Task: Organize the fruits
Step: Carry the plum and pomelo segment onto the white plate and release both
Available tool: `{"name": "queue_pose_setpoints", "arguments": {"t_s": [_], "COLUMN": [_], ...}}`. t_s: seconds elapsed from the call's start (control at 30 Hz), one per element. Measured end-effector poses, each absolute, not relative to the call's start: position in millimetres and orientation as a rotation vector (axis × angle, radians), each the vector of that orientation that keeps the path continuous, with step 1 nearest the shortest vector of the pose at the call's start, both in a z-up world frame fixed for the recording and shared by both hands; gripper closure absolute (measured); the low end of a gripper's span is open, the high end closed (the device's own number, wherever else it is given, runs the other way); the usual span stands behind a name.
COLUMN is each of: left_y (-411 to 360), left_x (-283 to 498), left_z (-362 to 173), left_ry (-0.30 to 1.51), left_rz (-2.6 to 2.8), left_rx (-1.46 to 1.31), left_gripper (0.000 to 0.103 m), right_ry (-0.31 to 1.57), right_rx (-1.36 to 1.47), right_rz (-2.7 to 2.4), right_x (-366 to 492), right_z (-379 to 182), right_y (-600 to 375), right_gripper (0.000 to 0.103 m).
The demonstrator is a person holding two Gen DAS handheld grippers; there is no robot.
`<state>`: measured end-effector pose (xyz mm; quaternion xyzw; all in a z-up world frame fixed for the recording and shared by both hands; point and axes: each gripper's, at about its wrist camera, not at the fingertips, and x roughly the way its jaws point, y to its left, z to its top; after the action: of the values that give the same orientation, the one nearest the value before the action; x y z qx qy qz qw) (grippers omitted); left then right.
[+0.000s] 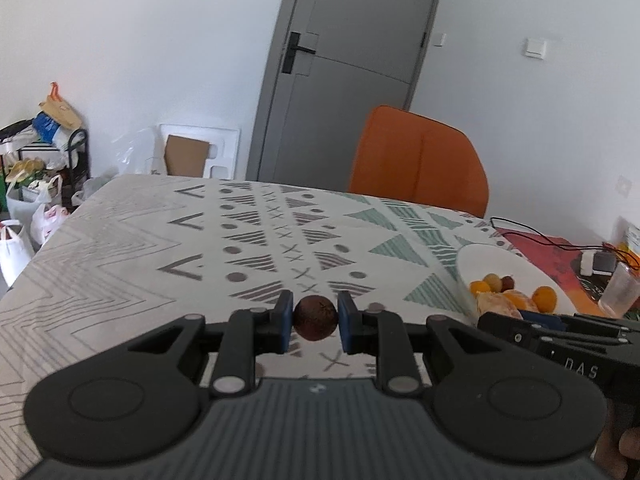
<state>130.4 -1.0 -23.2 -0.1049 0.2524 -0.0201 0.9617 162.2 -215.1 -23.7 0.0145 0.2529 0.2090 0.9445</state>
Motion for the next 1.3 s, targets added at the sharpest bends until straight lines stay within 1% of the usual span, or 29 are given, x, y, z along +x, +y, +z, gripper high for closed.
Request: {"name": "queue_pose_setpoints", "arguments": {"t_s": [0.63, 1.3], "left_y": [-52, -106], "left_x": [142, 169], "left_z": [-11, -11], "left_ry": [0.491, 0.491], "left_rz": [-0.129, -0.212], "left_rx": [-0.162, -0.116], "left_gripper": [0.081, 0.081], "right_ry": [0.465, 0.462], "right_rx": [0.100, 0.175], "right_rz": [0.334, 0.241], "right_x": [159, 167], "right_z": [-16, -29], "right_y": [-274, -334], "right_gripper": [0.074, 0.074]}}
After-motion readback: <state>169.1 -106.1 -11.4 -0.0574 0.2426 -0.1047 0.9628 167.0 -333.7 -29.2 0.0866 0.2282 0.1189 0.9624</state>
